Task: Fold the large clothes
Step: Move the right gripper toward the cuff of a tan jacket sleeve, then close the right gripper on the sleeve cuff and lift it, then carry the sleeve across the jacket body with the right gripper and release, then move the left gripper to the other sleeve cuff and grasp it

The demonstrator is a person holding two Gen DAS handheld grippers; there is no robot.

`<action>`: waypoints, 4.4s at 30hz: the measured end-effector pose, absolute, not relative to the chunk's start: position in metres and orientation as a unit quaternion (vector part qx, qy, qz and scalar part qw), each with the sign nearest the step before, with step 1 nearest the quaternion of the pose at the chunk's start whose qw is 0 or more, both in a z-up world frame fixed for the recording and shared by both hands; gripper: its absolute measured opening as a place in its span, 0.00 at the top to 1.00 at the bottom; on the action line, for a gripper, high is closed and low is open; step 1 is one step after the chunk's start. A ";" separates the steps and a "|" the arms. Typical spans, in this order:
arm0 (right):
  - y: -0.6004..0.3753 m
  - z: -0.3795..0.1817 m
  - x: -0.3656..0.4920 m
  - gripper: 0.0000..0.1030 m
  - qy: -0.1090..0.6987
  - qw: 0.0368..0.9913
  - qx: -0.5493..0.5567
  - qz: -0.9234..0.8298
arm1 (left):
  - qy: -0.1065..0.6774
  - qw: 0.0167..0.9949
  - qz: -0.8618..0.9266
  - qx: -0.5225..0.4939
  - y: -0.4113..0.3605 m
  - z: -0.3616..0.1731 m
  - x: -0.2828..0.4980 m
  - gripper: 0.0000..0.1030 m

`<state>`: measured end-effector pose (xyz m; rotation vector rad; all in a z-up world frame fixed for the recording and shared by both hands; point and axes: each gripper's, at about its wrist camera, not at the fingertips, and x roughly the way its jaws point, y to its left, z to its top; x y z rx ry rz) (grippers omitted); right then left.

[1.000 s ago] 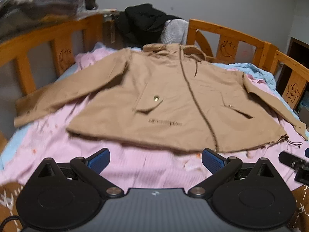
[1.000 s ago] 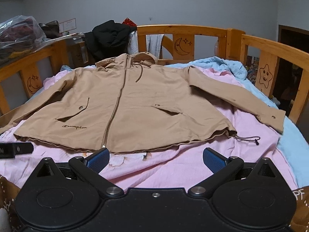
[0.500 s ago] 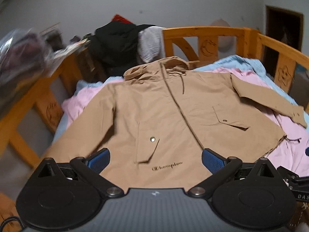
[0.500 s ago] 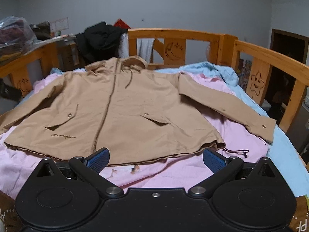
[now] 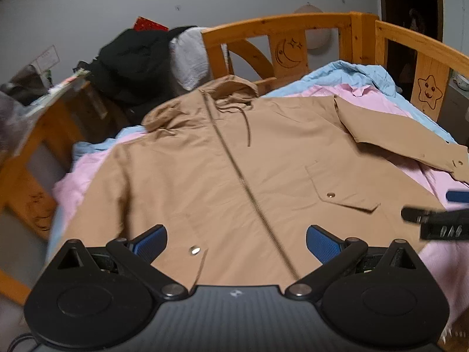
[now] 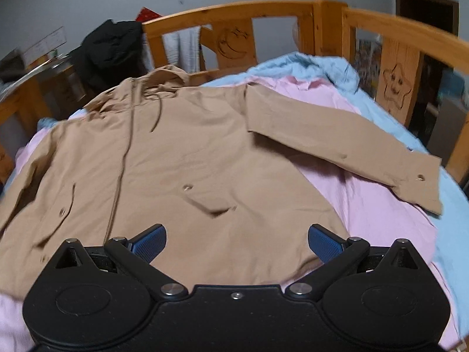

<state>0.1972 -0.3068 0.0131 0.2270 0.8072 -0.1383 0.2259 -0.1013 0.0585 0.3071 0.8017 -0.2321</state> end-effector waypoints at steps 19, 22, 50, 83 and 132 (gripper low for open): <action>-0.374 0.038 0.286 0.01 0.492 0.860 0.093 -0.095 | 0.391 0.900 -0.136 0.138 -0.118 -0.003 0.315 0.00; -0.407 0.019 0.263 0.01 0.500 0.844 0.145 -0.128 | 0.401 0.893 -0.143 0.144 -0.126 -0.014 0.315 0.00; -0.566 -0.030 0.198 1.00 0.350 0.831 0.270 -0.336 | 0.372 0.890 -0.244 0.102 -0.159 0.022 0.306 0.01; -0.244 0.072 0.258 1.00 0.167 0.951 -0.130 0.226 | 0.507 0.764 -0.286 -0.279 -0.062 0.019 0.410 0.06; -0.365 -0.053 0.544 0.80 0.394 0.890 0.217 0.072 | 0.377 0.900 -0.128 -0.178 0.057 0.089 0.352 0.95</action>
